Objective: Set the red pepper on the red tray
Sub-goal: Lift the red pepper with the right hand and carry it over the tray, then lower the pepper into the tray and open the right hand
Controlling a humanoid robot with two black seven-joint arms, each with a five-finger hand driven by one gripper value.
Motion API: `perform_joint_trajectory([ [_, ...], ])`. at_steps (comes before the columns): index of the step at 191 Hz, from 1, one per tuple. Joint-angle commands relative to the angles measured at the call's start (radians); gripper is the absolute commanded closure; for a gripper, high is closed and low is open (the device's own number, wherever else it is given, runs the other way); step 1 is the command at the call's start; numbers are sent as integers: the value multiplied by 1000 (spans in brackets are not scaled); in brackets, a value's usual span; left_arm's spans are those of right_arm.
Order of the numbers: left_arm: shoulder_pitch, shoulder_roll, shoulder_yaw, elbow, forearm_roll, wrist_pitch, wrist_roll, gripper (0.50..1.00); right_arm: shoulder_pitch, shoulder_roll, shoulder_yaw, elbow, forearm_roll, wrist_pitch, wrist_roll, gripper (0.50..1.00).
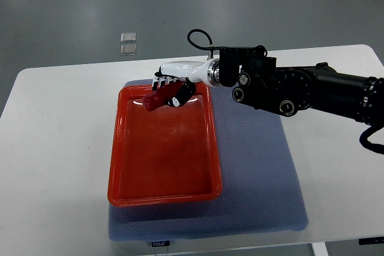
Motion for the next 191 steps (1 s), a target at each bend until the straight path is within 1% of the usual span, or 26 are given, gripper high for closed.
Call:
perform_joint_trajectory([
  [1,1,0,-2,0,0,0,0,500,-18,25,-31,-23,-1,-16,0,1000],
  [59,1,0,-2,0,-1,0,0,500,-106,25,-50,-74,-6,-42,0,1000],
  [114,1,0,0,0,-1,-1,0,500,-133,25,-44,-78,-1,-45,2,1000],
  [115,1,0,-2,0,0,0,0,500,-135,25,-42,-78,-1,-45,2,981],
  [116,1,0,-2,0,0,0,0,500,-135,25,-42,-78,-1,-45,2,981],
  [117,1,0,-2,0,0,0,0,500,-136,25,-41,-78,0,-44,2,957],
  [118,1,0,-2,0,0,0,0,500,-136,25,-41,-78,0,-44,2,957],
  [119,1,0,-2,0,-1,0,0,500,-138,25,-41,-78,0,-44,2,934],
  [124,1,0,-2,0,-1,0,0,500,-139,25,-38,-78,2,-44,2,899],
  [125,1,0,0,0,-1,-1,0,500,-139,25,-38,-78,3,-44,2,879],
  [126,1,0,0,0,-1,-1,0,500,-139,25,-38,-78,3,-44,2,879],
  [127,1,0,-2,0,-1,-1,0,500,-141,25,-38,-78,3,-44,3,857],
  [129,1,0,-2,0,-1,-1,0,500,-141,25,-38,-78,3,-44,3,857],
  [130,1,0,0,0,-1,0,0,500,-141,25,-36,-78,5,-44,5,834],
  [131,1,0,0,0,-1,0,0,500,-141,25,-36,-78,5,-44,5,834],
  [132,1,0,0,0,-1,0,0,500,-141,25,-36,-78,5,-44,6,808],
  [135,1,0,0,0,-1,-1,0,500,-141,25,-36,-78,5,-44,8,787],
  [138,1,0,-2,0,-1,0,0,500,-141,25,-35,-78,5,-44,9,742],
  [139,1,0,-2,0,-1,0,0,500,-141,25,-35,-78,5,-44,9,742],
  [140,1,0,0,0,0,0,0,500,-141,25,-35,-78,5,-44,11,722],
  [144,-1,0,-2,0,-1,-1,0,500,-143,25,-35,-78,5,-44,11,695],
  [153,1,0,-2,0,-1,0,0,500,-143,25,-33,-78,5,-44,12,662],
  [158,1,0,-2,0,-1,0,0,500,-141,25,-28,-78,5,-44,12,632],
  [162,1,0,-2,0,-1,0,0,500,-141,25,-24,-78,5,-44,12,626],
  [166,1,0,-2,0,-1,0,0,500,-141,25,-9,-78,5,-42,12,599],
  [191,1,0,-2,0,-1,0,0,500,-146,25,96,-78,14,-37,14,589],
])
